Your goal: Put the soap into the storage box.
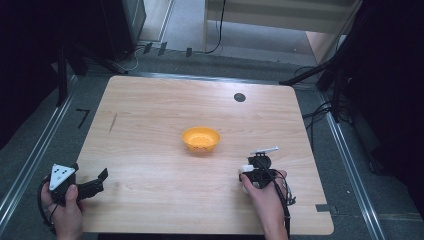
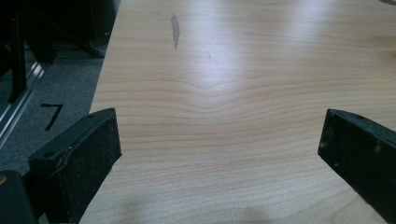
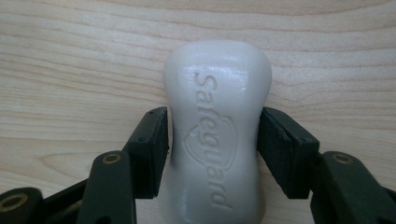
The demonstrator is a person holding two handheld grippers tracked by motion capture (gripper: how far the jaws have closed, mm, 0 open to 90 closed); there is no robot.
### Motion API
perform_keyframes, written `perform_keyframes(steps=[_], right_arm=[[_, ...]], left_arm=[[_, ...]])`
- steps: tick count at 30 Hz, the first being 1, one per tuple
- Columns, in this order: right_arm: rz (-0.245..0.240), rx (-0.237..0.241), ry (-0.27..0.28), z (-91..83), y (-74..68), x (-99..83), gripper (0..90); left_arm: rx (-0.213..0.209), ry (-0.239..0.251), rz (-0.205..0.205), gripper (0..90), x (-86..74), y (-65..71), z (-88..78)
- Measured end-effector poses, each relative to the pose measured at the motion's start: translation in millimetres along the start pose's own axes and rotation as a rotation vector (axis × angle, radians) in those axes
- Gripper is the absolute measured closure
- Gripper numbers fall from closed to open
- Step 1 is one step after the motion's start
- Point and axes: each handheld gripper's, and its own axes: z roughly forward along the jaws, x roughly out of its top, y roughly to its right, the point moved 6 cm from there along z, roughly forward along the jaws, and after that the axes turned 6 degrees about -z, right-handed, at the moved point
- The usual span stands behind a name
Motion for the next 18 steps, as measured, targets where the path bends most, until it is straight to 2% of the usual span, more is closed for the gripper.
perform_keyframes(steps=[5,11,16,18], right_arm=[[-0.018,-0.020,0.006,4.7,0.0,-1.6,47.5],[-0.074,-0.043,0.008,4.9,-1.2,-3.7,50.0],[-0.079,-0.067,0.001,5.1,-2.6,-4.3,50.1],[-0.101,-0.054,0.016,4.9,-1.3,-5.6,50.5]], left_arm=[[0.000,0.001,0.001,0.0,0.0,0.1,0.0],[0.000,0.000,0.003,0.0,-0.2,0.3,-0.1],[-0.002,0.003,0.001,0.0,-0.1,0.2,-0.3],[-0.002,0.004,-0.003,0.0,0.0,-0.2,-0.4]])
